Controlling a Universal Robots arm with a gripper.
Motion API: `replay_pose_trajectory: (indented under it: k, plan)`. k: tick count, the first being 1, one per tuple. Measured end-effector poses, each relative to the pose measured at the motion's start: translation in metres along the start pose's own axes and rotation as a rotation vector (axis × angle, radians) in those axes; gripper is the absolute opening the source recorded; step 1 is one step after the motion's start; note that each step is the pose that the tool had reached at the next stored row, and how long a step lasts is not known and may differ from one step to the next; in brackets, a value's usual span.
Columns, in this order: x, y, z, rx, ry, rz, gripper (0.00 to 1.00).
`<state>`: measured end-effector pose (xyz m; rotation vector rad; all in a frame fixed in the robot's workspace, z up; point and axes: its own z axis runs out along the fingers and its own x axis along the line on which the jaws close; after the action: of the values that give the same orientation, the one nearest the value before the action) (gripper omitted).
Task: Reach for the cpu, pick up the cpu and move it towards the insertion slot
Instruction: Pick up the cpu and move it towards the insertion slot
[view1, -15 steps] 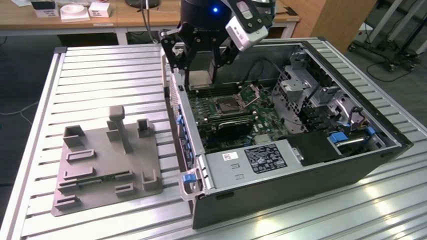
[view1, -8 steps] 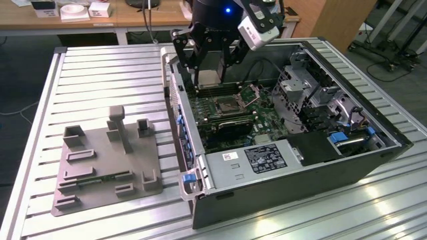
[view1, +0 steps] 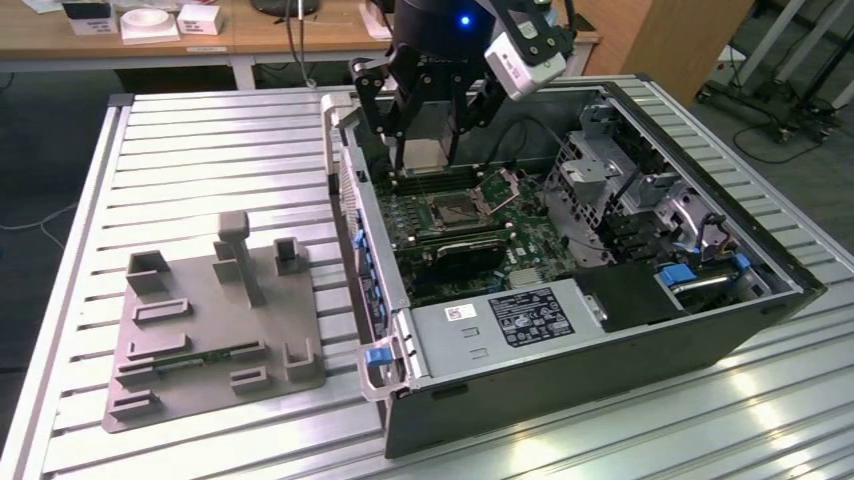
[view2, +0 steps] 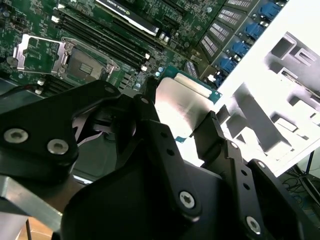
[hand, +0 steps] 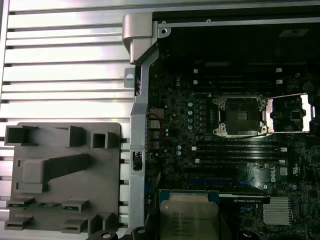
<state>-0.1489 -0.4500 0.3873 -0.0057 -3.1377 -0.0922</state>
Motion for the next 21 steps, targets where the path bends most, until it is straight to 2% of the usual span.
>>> replay_pose_trajectory:
  k: [21]
  plan:
    - [-0.0017,0.0047,0.0003,0.0016,0.0001,0.000,0.55]
